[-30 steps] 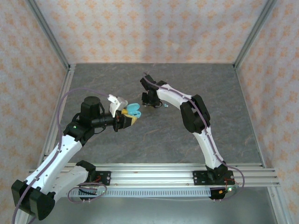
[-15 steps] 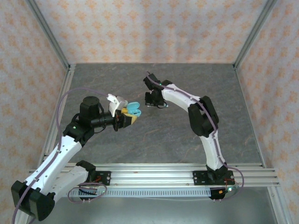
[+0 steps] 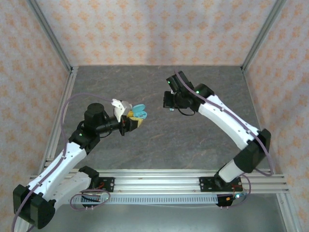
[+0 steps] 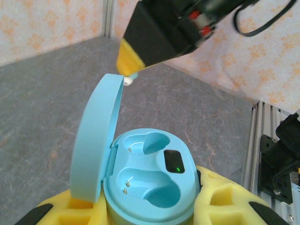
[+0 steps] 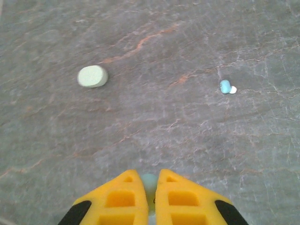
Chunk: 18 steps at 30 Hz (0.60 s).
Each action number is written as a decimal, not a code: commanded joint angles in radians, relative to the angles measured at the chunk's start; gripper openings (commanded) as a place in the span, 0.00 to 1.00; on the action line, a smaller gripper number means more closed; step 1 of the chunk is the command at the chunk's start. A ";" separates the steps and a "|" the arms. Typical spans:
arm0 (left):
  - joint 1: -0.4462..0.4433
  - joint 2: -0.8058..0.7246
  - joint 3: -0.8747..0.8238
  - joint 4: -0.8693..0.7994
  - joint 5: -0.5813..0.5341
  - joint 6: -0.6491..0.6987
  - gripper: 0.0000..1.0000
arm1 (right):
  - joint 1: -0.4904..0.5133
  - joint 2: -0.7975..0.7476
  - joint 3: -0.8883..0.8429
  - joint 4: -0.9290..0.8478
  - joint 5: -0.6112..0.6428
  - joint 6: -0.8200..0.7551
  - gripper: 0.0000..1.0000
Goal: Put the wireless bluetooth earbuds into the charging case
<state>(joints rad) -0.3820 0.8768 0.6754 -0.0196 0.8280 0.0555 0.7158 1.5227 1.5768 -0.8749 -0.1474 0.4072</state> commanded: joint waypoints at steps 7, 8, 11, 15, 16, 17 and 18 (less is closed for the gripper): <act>-0.070 0.017 0.001 0.115 -0.039 0.105 0.00 | 0.226 -0.053 0.122 -0.097 0.120 0.030 0.08; -0.073 0.017 0.006 0.107 -0.037 0.108 0.00 | 0.240 -0.048 0.129 -0.092 0.122 0.033 0.08; -0.078 0.006 0.010 0.098 -0.038 0.110 0.00 | 0.276 -0.028 0.154 -0.069 0.118 0.037 0.08; -0.080 -0.015 0.008 0.076 -0.045 0.112 0.00 | 0.307 0.011 0.194 -0.073 0.126 0.026 0.08; -0.080 -0.021 0.006 0.072 -0.050 0.114 0.00 | 0.313 0.016 0.199 -0.074 0.126 0.025 0.08; -0.079 -0.027 0.003 0.070 -0.053 0.113 0.00 | 0.320 0.018 0.201 -0.072 0.125 0.024 0.08; -0.079 -0.034 0.000 0.069 -0.057 0.112 0.00 | 0.326 0.022 0.201 -0.070 0.122 0.025 0.08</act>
<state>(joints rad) -0.4519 0.8783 0.6540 0.0483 0.7944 0.1410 1.0245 1.5314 1.7508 -0.9298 -0.0589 0.4297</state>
